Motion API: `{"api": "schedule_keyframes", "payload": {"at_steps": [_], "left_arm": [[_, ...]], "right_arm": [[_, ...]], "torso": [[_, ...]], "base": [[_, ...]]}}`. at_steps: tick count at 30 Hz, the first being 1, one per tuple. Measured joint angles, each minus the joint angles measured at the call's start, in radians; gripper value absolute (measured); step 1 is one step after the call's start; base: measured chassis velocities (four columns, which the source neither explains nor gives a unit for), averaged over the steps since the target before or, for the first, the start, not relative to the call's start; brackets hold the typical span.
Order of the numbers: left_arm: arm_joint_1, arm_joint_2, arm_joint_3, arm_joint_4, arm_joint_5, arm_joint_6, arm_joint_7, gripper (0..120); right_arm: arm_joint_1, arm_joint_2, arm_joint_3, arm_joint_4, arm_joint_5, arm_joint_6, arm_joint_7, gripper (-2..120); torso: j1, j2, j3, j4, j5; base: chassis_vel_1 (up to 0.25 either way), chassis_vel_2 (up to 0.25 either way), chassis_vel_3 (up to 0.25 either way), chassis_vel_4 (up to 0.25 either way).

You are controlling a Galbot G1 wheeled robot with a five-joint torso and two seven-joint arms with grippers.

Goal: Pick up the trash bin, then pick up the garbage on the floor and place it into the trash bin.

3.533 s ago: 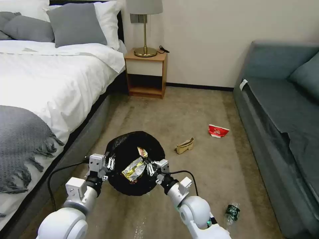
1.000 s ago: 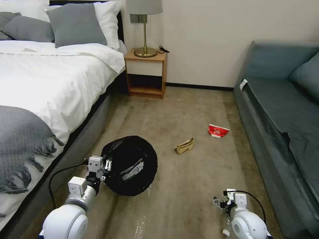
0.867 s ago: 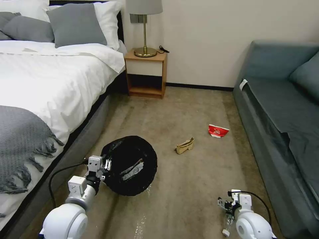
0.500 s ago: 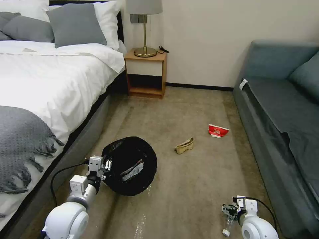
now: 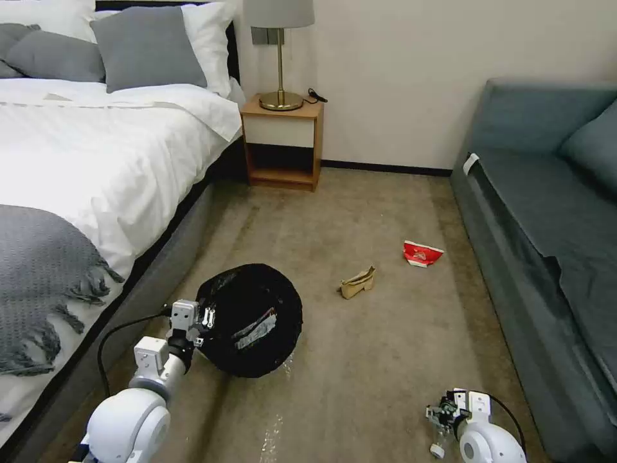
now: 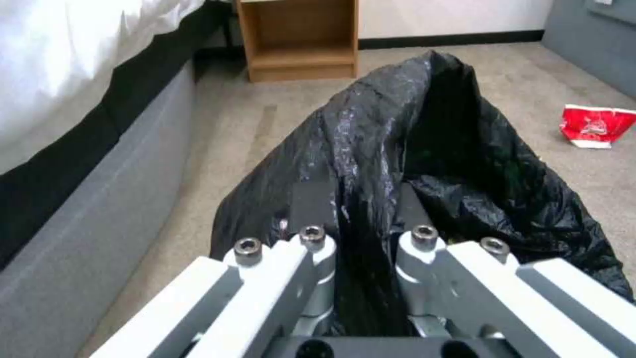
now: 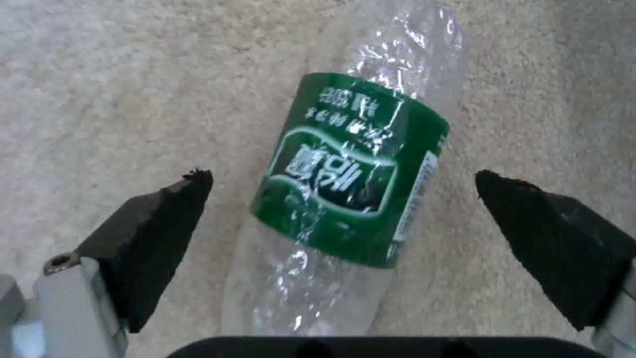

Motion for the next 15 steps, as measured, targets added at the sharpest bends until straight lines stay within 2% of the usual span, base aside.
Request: {"api": "schedule_keyframes", "payload": {"at_steps": [2,5,6,8,10,12,13,15], "left_arm": [[0.0,-0.001,0.0,0.0,0.0,0.0,0.0,7],[-0.001,-0.005,0.003,-0.001,0.001,0.0,0.0,7],[-0.001,-0.005,0.003,-0.001,0.001,0.0,0.0,7],[-0.001,-0.005,0.003,-0.001,0.002,0.0,0.0,7],[-0.001,-0.005,0.003,-0.001,0.002,0.0,0.0,7],[-0.001,-0.006,0.002,-0.001,0.003,0.0,0.0,7],[-0.001,-0.006,0.002,-0.001,0.003,0.0,0.0,7],[-0.001,-0.007,0.002,-0.001,0.003,0.0,0.001,7]], "right_arm": [[0.002,-0.001,0.0,-0.005,0.0,0.001,-0.006,100],[0.01,-0.005,0.001,-0.035,-0.01,0.012,-0.041,88],[0.01,-0.005,0.001,-0.035,-0.01,0.012,-0.041,88],[0.012,-0.007,0.002,-0.047,-0.018,0.021,-0.058,76],[0.012,-0.007,0.002,-0.049,-0.019,0.023,-0.061,73],[0.015,-0.009,0.002,-0.056,-0.025,0.029,-0.069,61],[0.015,-0.009,0.002,-0.056,-0.025,0.029,-0.069,61],[0.017,-0.009,0.002,-0.057,-0.027,0.032,-0.073,51]], "torso": [[0.0,0.0,0.0,0.0,0.0],[0.0,0.0,0.0,0.0,0.0001],[0.0,0.0,0.0,0.0,0.0001],[0.0,0.0,0.0,0.0,0.0001],[0.0,0.0,0.0,0.0,0.0001],[0.0,0.0,0.0,0.0,0.0],[0.0,0.0,0.0,0.0,0.0],[0.0,0.0,0.0,0.0,0.0]], "base": [[0.0,0.0,0.0,0.0],[0.0,0.0,0.0,0.0],[0.0,0.0,0.0,0.0],[0.0,0.0,0.0,0.0],[0.0,0.0,0.0,0.0],[0.0,0.0,0.0,0.0],[0.0,0.0,0.0,0.0],[0.0,0.0,0.0,0.0]]}}
